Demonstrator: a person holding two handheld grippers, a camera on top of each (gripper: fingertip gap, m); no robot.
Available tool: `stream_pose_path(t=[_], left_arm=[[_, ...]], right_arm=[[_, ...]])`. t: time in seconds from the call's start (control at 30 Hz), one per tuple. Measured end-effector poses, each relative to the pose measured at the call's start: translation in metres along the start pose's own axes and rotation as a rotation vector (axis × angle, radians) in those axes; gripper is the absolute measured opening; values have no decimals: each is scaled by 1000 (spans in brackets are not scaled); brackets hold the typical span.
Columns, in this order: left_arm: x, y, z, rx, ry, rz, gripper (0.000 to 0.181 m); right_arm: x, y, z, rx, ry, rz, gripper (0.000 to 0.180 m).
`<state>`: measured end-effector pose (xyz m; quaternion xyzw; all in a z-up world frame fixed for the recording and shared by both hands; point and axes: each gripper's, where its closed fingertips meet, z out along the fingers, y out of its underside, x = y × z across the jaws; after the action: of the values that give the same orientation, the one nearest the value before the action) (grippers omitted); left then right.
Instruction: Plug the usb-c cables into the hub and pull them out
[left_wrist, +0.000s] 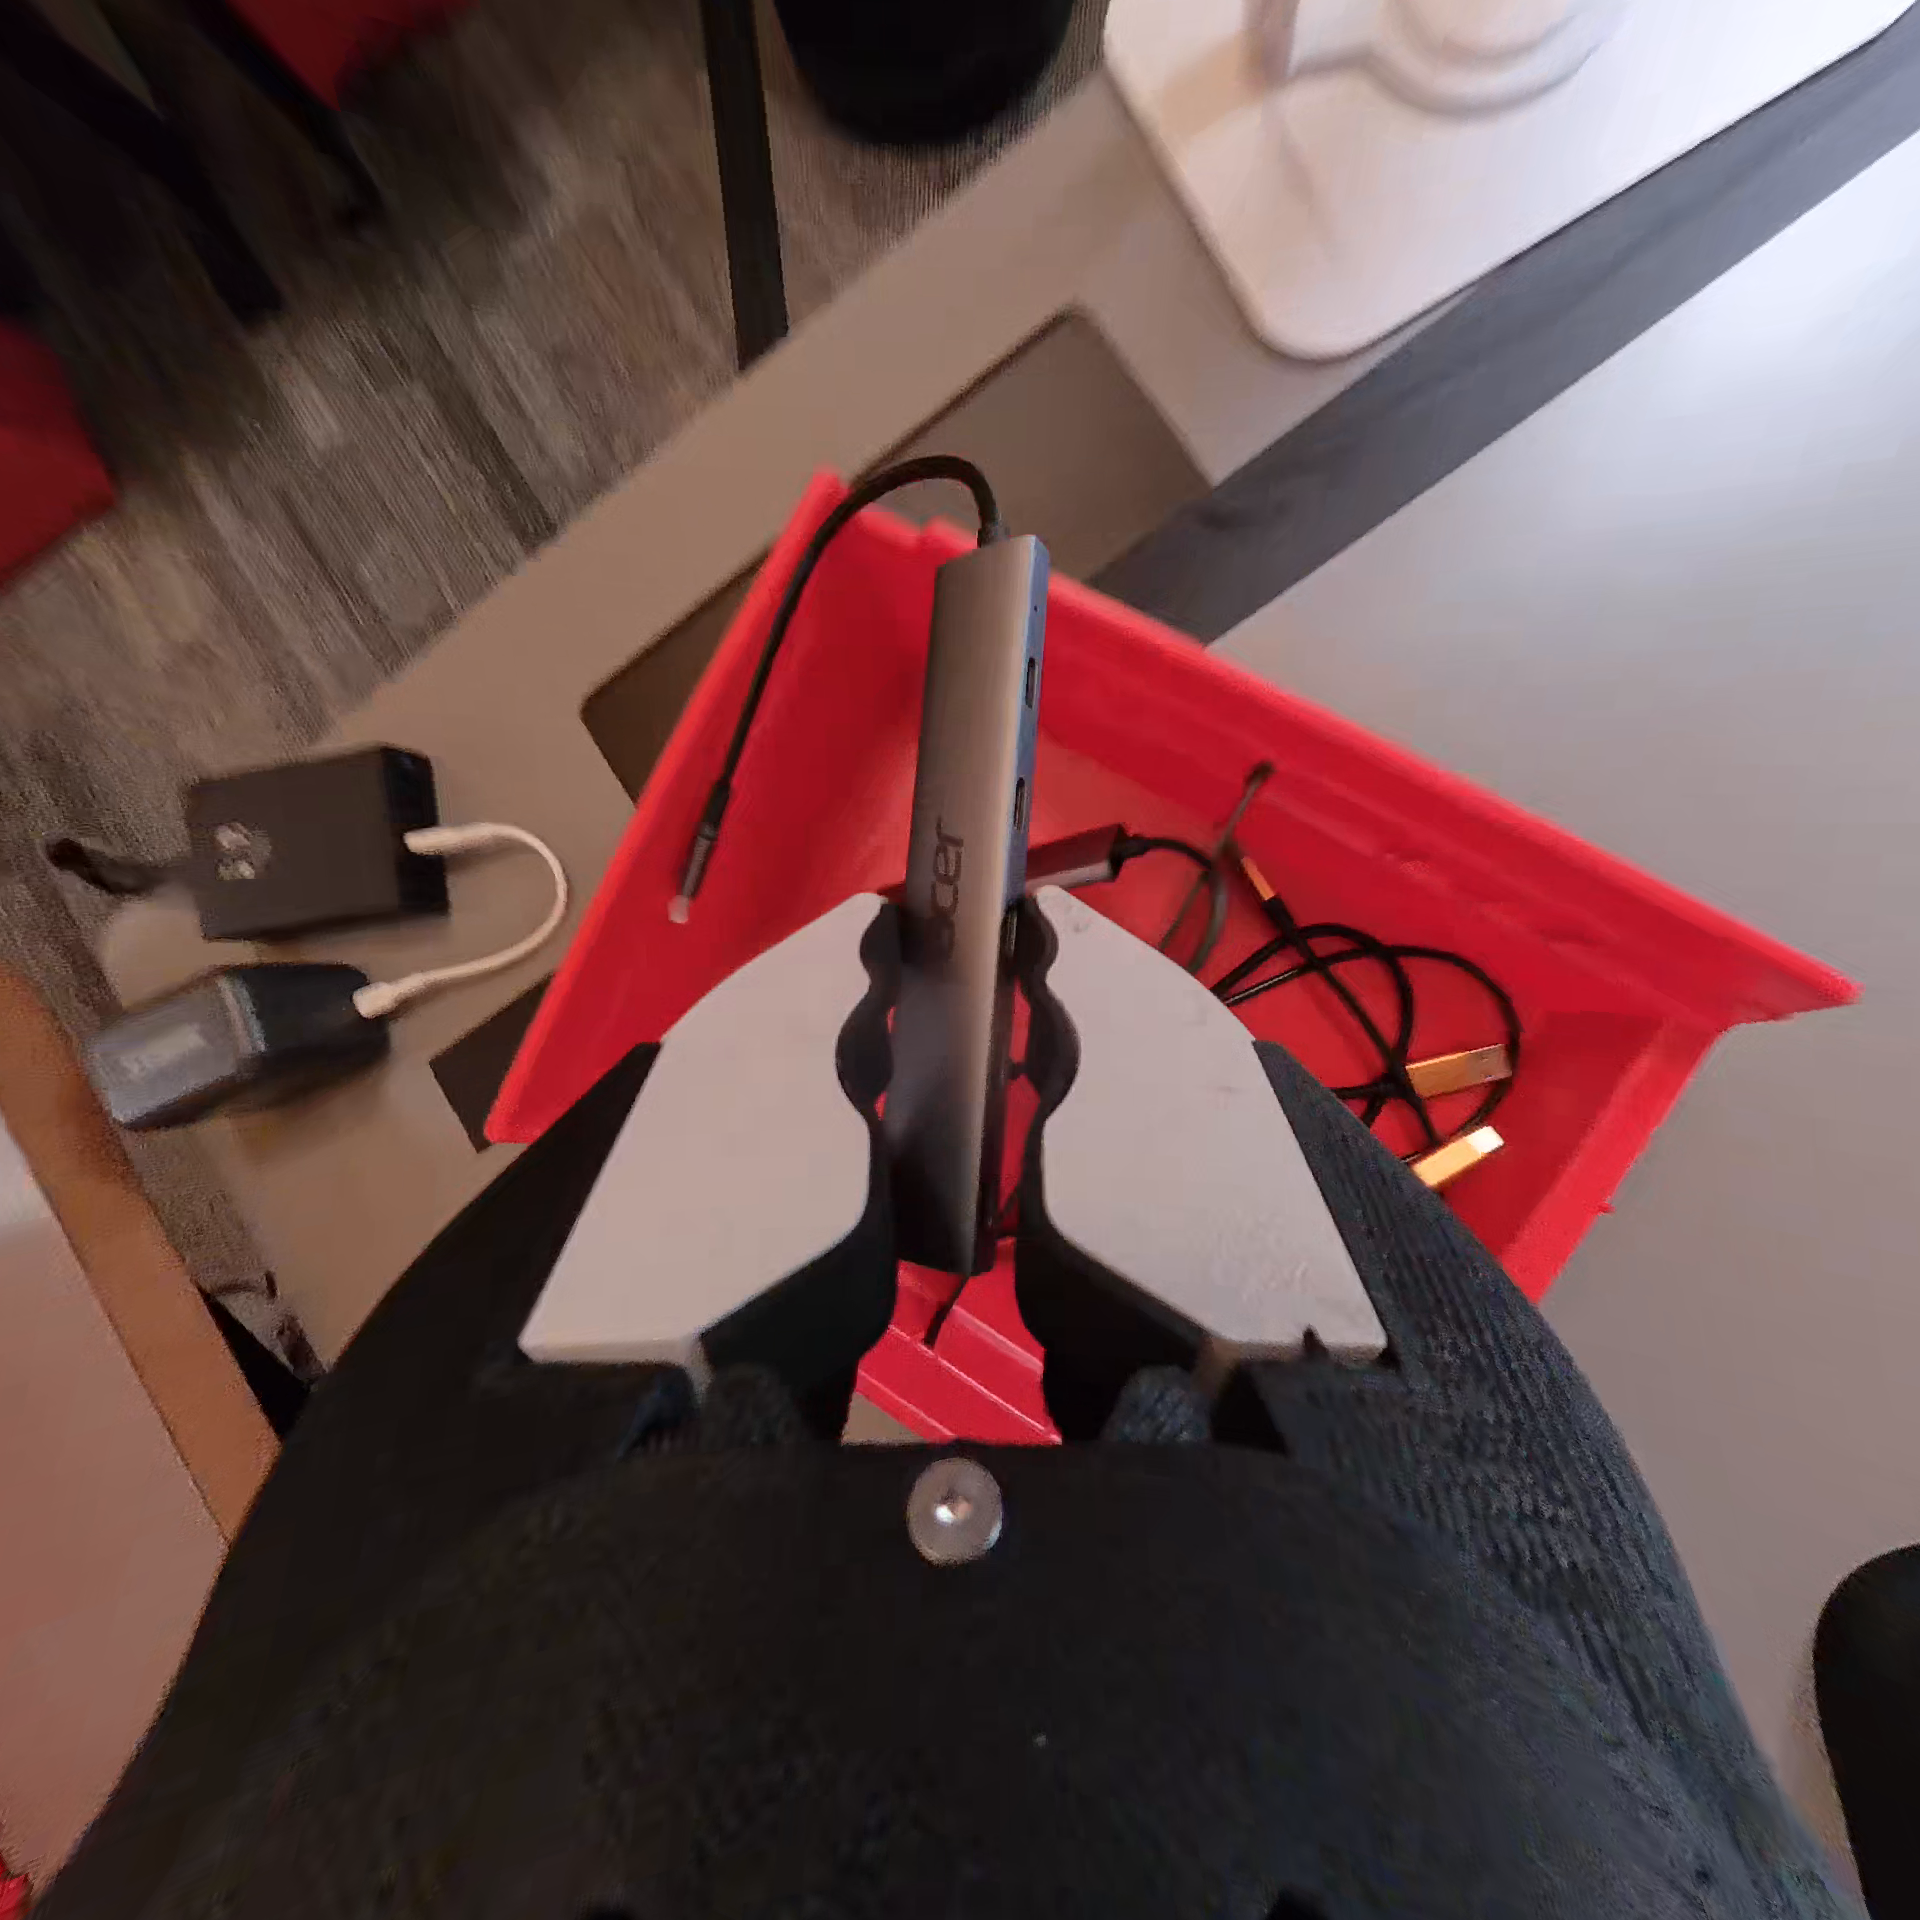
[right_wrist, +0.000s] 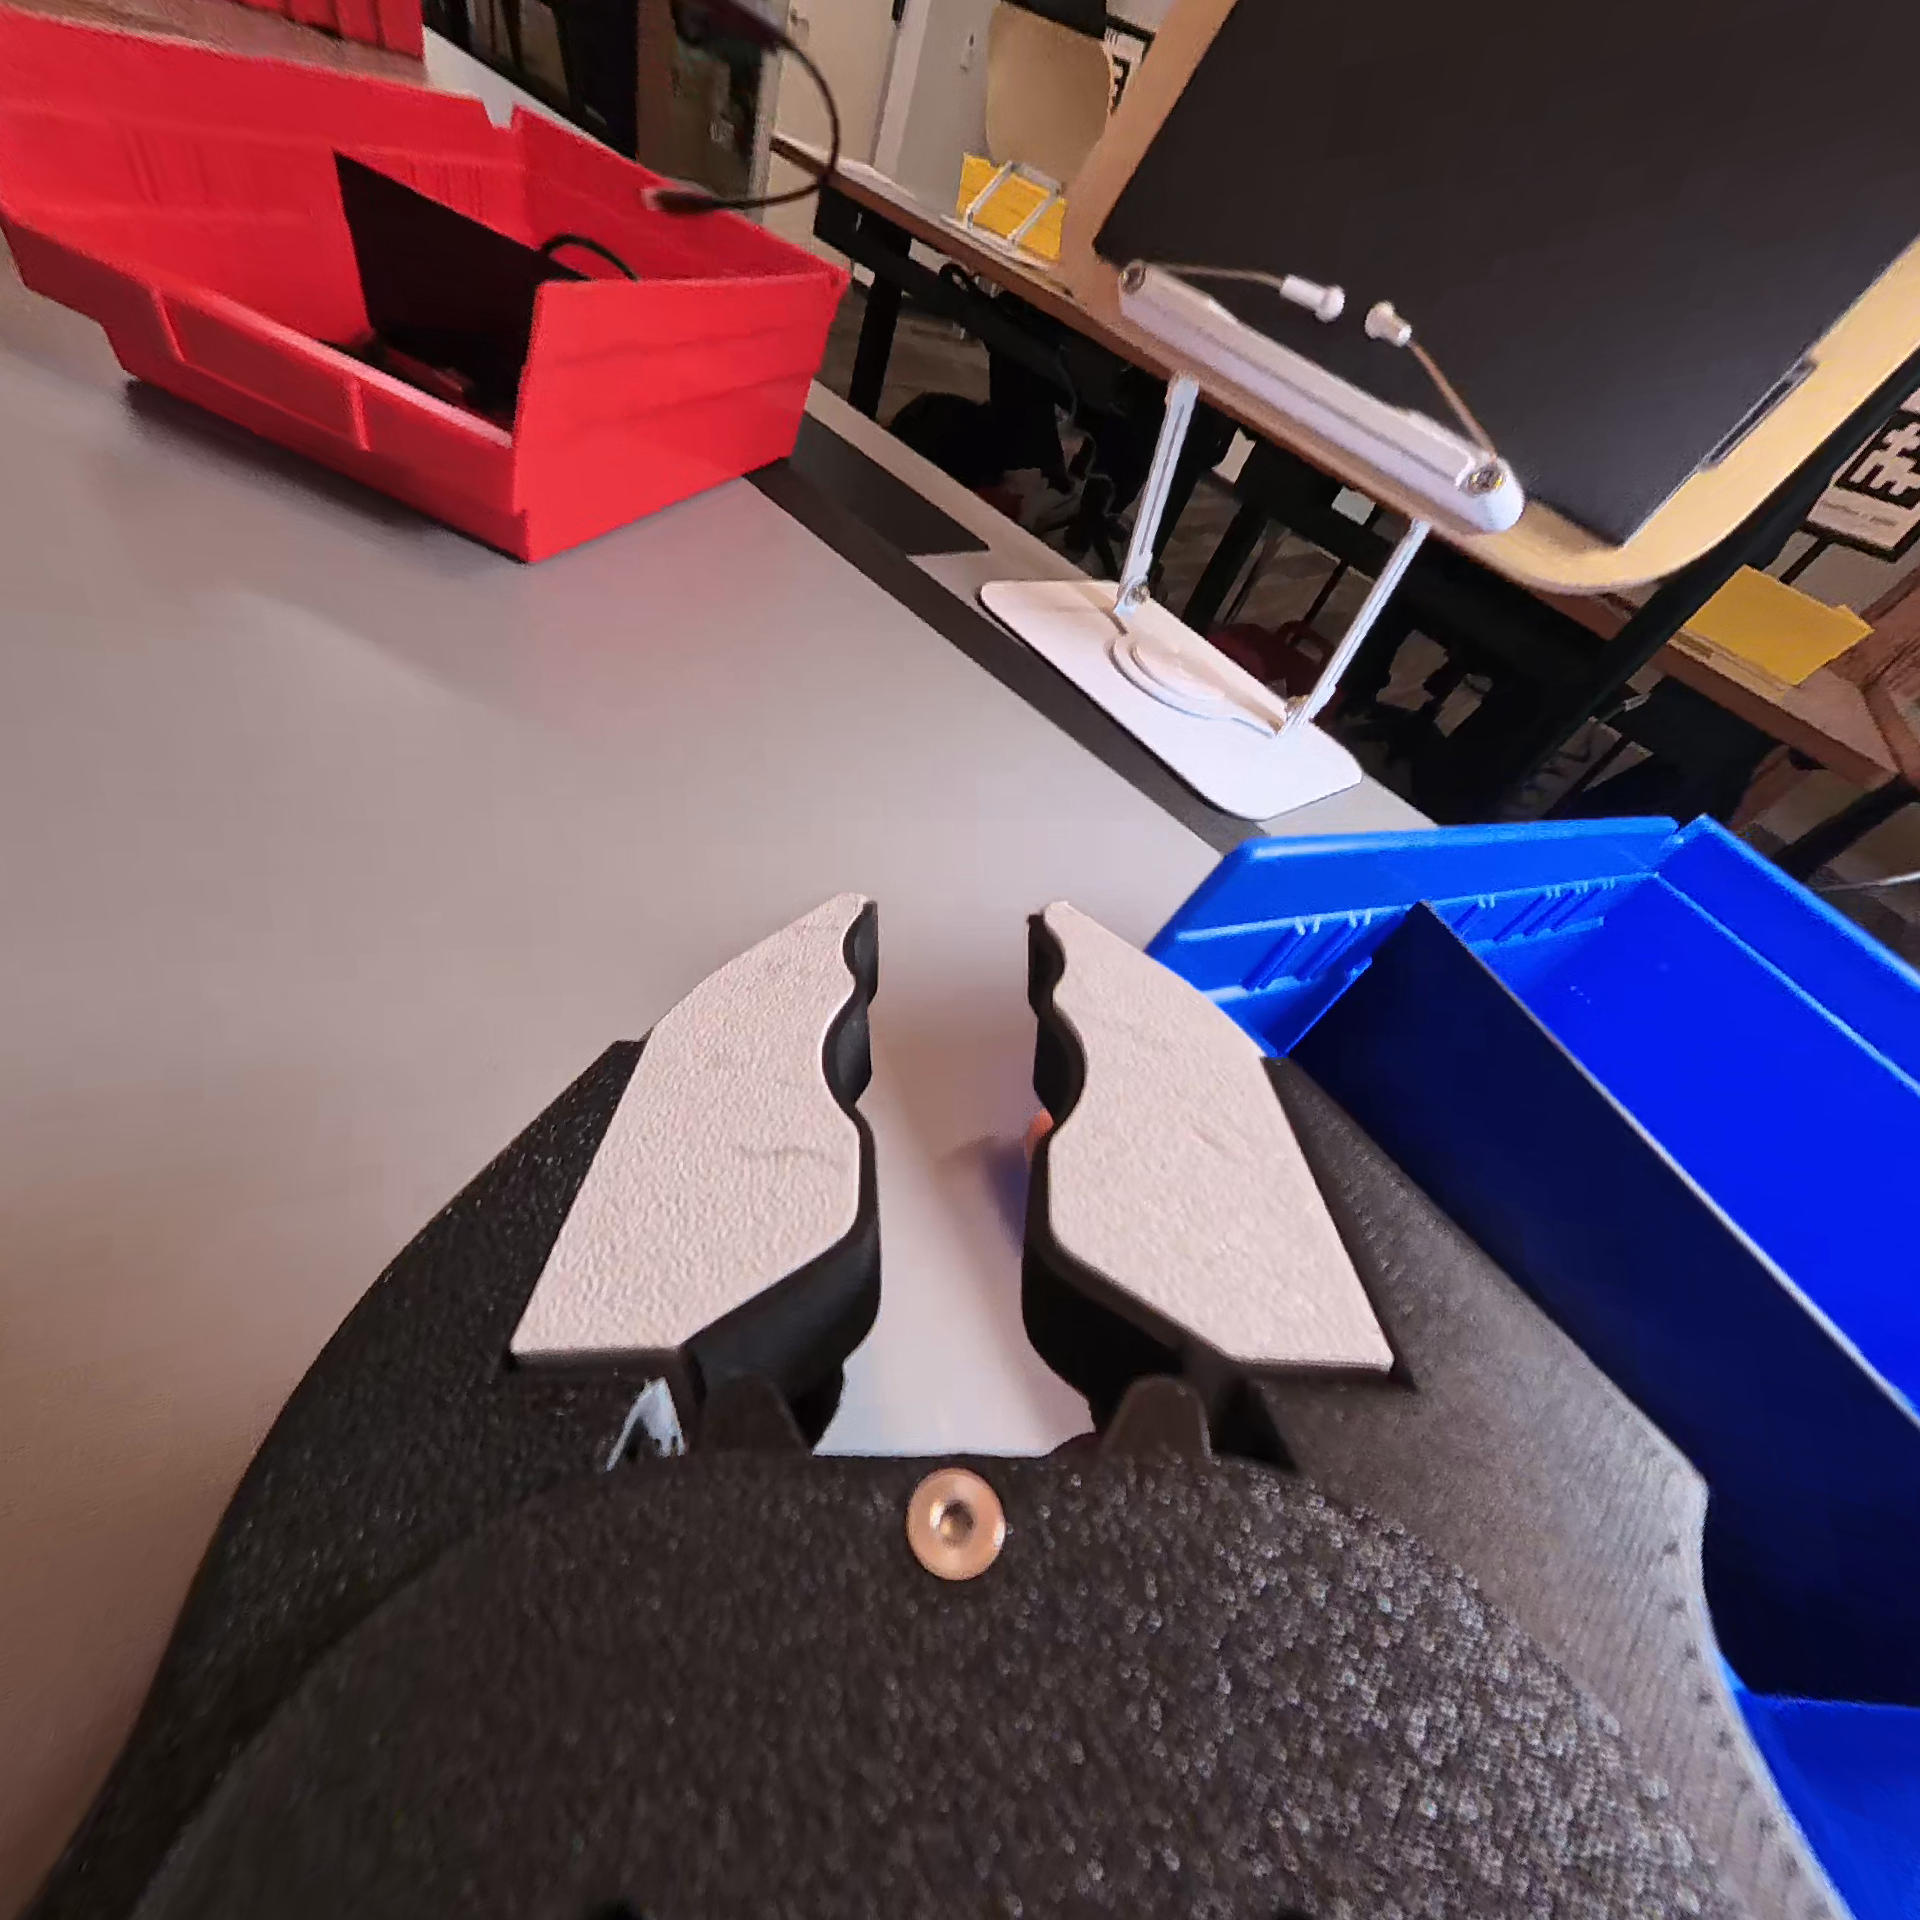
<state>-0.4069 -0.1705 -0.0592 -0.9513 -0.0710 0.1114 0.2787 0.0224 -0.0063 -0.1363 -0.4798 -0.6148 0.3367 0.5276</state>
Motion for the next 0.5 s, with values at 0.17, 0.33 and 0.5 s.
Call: stream_pose_path(t=[0.17, 0.33, 0.5], left_arm=[[47, -51, -75, 297, 67, 59, 22], [141, -94, -149, 650, 342, 105, 22], [247, -104, -196, 931, 739, 146, 22]], right_arm=[[1, -44, -1, 88, -7, -32, 27], [1, -134, 0, 273, -61, -36, 26], [-17, -224, -5, 449, -231, -15, 27]])
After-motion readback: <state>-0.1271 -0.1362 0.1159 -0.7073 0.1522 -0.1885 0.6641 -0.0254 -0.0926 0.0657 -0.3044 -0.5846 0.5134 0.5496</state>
